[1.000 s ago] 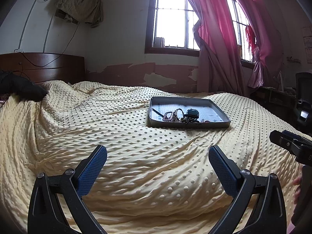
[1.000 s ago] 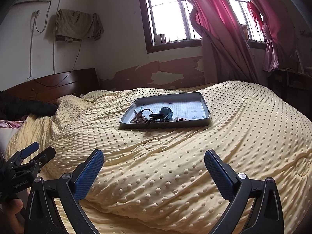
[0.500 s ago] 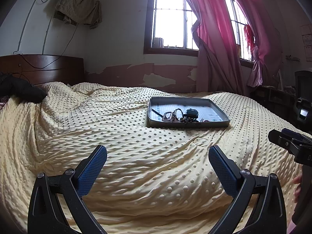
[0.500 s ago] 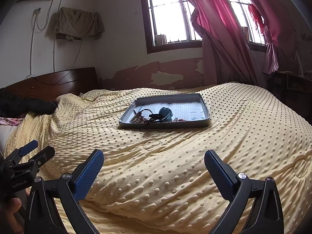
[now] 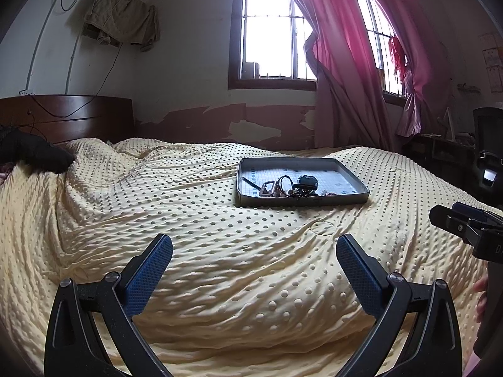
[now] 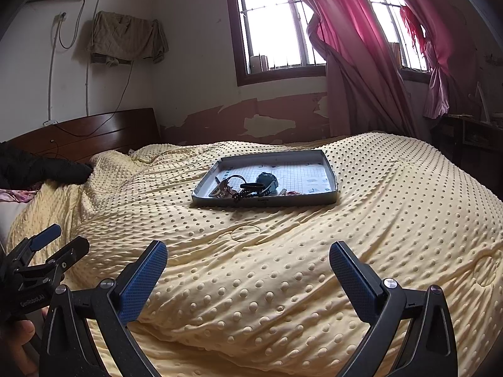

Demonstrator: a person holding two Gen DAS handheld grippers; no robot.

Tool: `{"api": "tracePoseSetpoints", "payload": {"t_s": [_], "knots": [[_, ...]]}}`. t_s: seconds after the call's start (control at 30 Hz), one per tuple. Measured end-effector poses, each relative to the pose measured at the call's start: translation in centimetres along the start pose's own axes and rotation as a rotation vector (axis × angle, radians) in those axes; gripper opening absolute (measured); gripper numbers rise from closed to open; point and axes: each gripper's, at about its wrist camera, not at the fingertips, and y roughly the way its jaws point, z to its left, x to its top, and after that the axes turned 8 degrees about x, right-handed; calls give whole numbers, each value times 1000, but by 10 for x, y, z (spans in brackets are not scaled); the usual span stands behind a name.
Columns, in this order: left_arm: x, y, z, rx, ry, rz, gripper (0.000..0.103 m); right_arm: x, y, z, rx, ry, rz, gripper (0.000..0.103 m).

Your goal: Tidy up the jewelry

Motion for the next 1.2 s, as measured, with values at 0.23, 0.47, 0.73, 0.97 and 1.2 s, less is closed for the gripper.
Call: {"api": "tracePoseSetpoints", "payload": {"t_s": [0.23,0.47,0.73,0.97,1.2], "knots": [[-1,-1,-1,0,2,-2,102,0,0,0,0,1,0,103],[-1,-1,-1,-1,2,-2,102,0,0,1,1,-2,0,103],[1,-1,-2,-20,-2,8,102,0,0,1,0,-2,0,103],[-2,-13,-10,101,-13,-8,102,0,0,1,0,-3,2,103],[-5,-14,-17,59,13,-5,102,-2,1,1,1,-8,5,103]]}}
